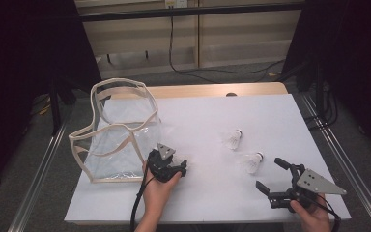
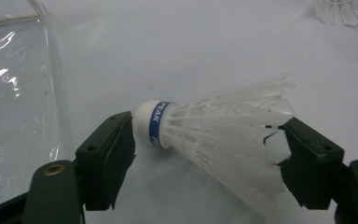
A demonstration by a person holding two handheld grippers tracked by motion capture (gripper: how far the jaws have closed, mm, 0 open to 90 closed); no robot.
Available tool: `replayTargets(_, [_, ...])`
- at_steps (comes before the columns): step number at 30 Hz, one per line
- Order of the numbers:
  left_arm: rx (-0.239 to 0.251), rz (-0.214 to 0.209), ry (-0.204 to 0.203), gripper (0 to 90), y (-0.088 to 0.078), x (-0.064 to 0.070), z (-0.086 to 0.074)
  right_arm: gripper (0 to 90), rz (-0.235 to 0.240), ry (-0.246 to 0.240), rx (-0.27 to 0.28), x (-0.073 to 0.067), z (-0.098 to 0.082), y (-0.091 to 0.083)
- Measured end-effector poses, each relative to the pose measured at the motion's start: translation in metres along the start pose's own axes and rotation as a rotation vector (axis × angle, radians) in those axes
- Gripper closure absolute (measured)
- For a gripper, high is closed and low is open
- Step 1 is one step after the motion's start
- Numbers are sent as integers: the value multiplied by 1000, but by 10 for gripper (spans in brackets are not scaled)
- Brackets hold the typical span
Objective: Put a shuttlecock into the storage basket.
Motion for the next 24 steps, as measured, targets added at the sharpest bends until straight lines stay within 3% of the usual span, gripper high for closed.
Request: replayTargets(24, [-14, 23, 36, 405, 2, -1, -3, 4, 4, -1, 4, -1, 0, 1])
Point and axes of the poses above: each handheld gripper's, and its own axes: y roughly forward along the jaws, z roughly out of its top, x roughly to its right, the point moved 1 cm from there along y, roughly forward along the jaws, and after that the axes turned 10 degrees about x, right-handed, at the moved point
